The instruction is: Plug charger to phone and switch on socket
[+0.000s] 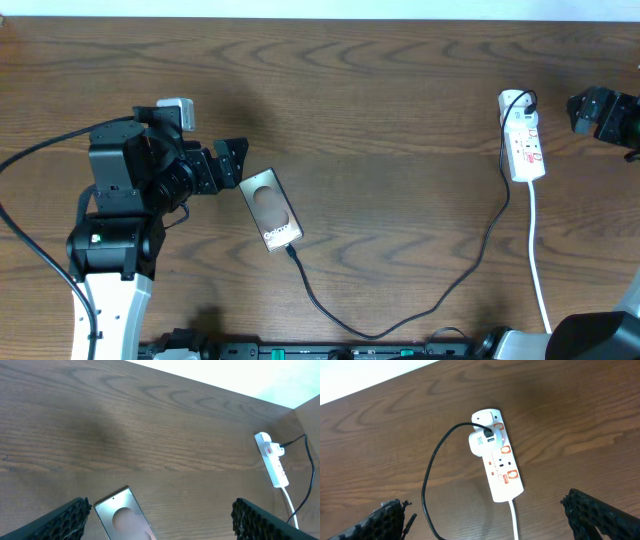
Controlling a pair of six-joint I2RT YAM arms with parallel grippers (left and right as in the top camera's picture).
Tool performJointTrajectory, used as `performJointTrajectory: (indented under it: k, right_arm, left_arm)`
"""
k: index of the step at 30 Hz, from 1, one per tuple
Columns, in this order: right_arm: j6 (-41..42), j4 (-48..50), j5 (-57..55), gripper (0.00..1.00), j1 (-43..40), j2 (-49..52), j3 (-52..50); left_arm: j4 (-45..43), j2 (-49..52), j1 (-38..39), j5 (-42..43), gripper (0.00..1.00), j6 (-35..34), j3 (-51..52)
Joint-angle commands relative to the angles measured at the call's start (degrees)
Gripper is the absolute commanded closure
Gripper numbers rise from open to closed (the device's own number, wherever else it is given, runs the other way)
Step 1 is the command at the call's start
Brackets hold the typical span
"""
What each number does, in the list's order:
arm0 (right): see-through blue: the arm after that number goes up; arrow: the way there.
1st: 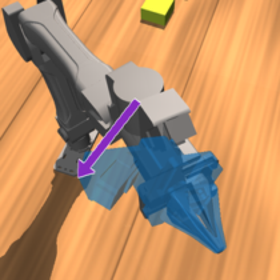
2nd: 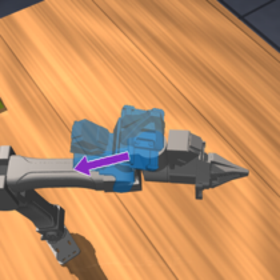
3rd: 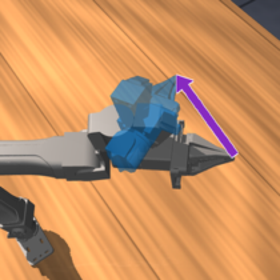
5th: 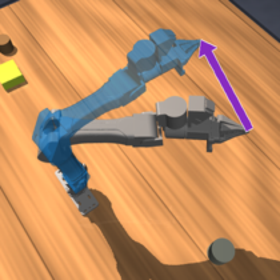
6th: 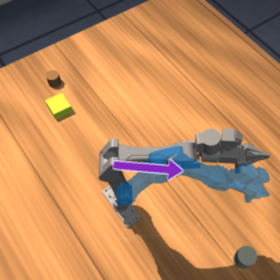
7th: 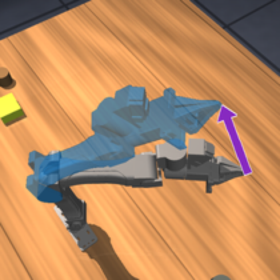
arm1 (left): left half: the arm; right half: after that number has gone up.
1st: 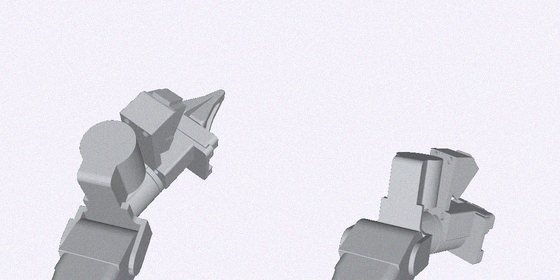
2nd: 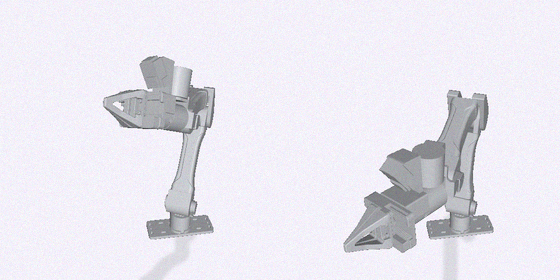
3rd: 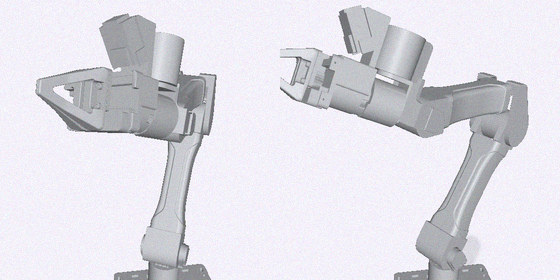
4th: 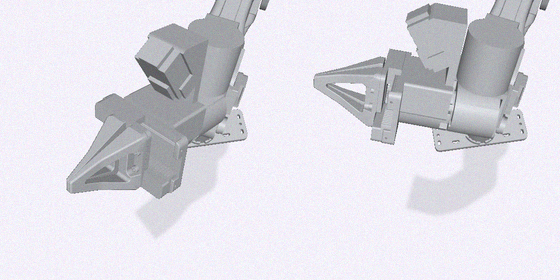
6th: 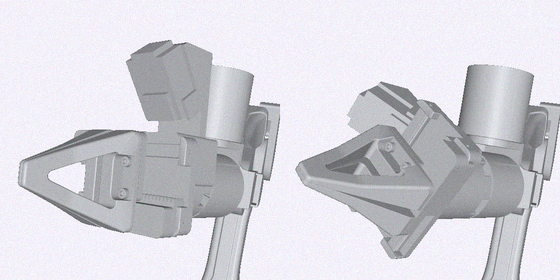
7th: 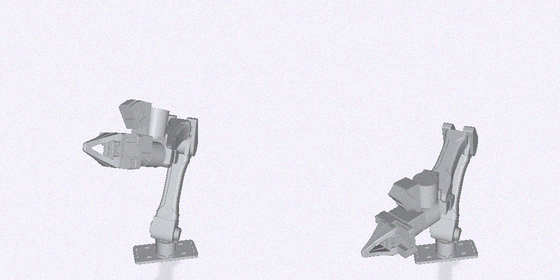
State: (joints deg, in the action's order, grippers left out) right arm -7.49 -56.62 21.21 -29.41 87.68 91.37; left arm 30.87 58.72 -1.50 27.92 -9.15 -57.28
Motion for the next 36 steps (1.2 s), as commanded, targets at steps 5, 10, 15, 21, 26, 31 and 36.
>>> performJointTrajectory:
  k: [5,10,15,21,26,31,36]
  right_arm:
    - [0.81,-0.20,0.76,0.01,0.09,-0.35,0.44]
    - [0.81,-0.20,0.76,0.01,0.09,-0.35,0.44]
    - [0.81,-0.20,0.76,0.01,0.09,-0.35,0.44]
    - [0.81,-0.20,0.76,0.01,0.09,-0.35,0.44]
    - [0.81,-0.20,0.76,0.01,0.09,-0.35,0.44]
    - [0.81,-0.20,0.76,0.01,0.09,-0.35,0.44]
    - [0.81,-0.20,0.76,0.01,0.09,-0.35,0.44]
  left_arm:
    - [2.78,-1.25,-0.35,-3.50,0.08,0.57,-0.96]
    - [10.64,-6.38,-0.35,-11.93,0.08,0.55,2.40]
    - [4.98,-16.17,-0.35,-15.15,0.08,0.57,11.74]
    - [-15.63,-31.01,-0.35,-14.40,0.08,0.52,27.26]
    - [-31.04,-39.45,-0.37,-14.45,0.08,0.55,38.14]
    - [-40.65,-45.97,-0.94,-14.47,0.08,0.55,46.69]
    - [-43.06,-51.56,-2.21,-14.51,0.08,0.55,52.48]
